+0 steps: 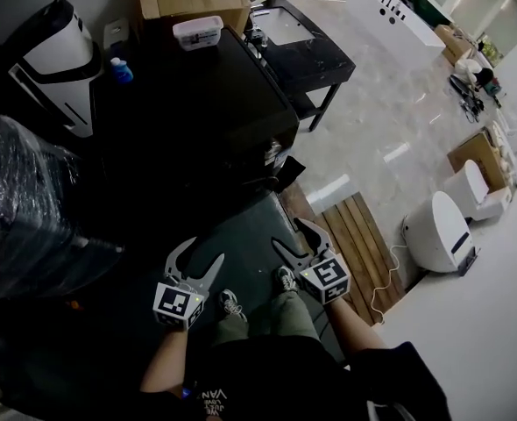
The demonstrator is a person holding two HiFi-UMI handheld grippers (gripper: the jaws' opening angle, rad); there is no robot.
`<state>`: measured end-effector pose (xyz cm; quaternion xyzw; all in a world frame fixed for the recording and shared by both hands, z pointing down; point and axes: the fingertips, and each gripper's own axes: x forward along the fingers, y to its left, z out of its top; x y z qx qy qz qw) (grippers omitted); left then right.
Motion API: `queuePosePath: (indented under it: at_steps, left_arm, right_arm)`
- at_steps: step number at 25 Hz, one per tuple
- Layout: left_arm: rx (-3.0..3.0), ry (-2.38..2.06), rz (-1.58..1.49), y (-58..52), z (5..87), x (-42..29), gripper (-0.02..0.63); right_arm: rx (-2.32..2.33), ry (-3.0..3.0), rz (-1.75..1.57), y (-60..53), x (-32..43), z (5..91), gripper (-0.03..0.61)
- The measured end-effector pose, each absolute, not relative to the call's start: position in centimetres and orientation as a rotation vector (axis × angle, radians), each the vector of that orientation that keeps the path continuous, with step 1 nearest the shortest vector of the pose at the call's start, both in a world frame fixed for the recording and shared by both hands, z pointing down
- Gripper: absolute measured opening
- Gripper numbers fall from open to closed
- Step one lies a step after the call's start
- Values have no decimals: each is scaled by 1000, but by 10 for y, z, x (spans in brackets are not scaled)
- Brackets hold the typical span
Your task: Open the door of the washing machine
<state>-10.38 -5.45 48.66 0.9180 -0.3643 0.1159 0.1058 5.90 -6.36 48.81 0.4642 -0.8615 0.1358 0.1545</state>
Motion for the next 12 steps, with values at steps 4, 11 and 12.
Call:
queuePosePath:
  at_steps: [4,11,12]
  left_arm:
    - [2636,-1145,361,-72,504,-80,244]
    - [2542,-1266,361,-107,540,-45,244]
    - [2532,-1278,363,-112,545,-41,244]
  right_arm:
    - [1183,-2484,379,-91,76,507,279]
    - [985,-2510,355,-145,103,552,279]
    - [959,-2513,350,-152,105,559,279]
